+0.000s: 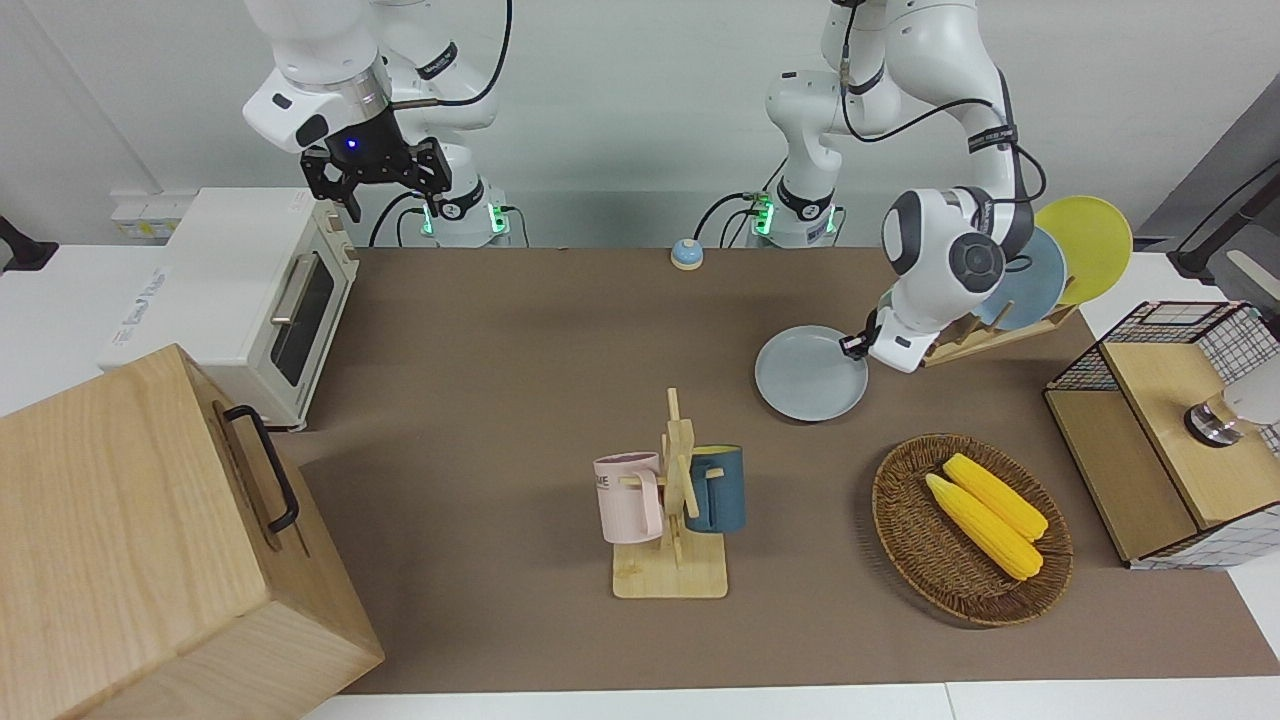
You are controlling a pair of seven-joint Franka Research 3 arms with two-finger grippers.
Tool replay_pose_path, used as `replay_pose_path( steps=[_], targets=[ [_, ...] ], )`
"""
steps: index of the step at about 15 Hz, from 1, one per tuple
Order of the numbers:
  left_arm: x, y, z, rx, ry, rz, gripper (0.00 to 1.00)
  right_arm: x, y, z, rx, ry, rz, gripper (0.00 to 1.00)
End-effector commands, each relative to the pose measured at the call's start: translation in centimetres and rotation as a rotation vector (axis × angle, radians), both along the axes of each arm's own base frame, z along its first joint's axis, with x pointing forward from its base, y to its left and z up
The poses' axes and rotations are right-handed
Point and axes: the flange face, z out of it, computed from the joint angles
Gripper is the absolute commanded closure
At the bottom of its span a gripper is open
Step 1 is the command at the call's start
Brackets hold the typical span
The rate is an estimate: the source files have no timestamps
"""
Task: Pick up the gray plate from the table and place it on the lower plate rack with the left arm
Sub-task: 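Lift the gray plate with the left gripper toward the plate rack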
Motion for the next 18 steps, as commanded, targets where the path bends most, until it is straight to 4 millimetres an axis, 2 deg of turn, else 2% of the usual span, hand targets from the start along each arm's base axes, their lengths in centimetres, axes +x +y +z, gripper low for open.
replay_pose_path(
  steps=[1, 3, 9, 11, 15, 18],
  targets=[
    [1.0, 0.6, 2.2, 0.002, -0.014, 0.018, 1.00, -0.3, -0.4, 0.4, 0.002, 0.005, -0.005, 0.011],
    [0.9, 1.1, 2.8, 0.005, -0.007, 0.020, 1.00, -0.3, -0.4, 0.4, 0.002, 0.005, -0.005, 0.011],
    [1.6, 3.5, 7.3, 0.068, 0.033, 0.032, 1.00, -0.3, -0.4, 0.4, 0.002, 0.005, -0.005, 0.011],
    [0.6, 4.2, 7.9, 0.182, 0.098, 0.028, 1.00, -0.3, -0.3, 0.4, 0.002, 0.005, -0.003, 0.011],
    [-0.4, 3.3, 8.6, 0.471, 0.151, 0.033, 1.00, -0.3, -0.3, 0.4, 0.002, 0.005, -0.003, 0.013],
    [-1.1, 4.2, 9.1, 0.609, 0.200, 0.003, 1.00, -0.3, -0.3, 0.4, 0.002, 0.005, -0.003, 0.013]
  ],
)
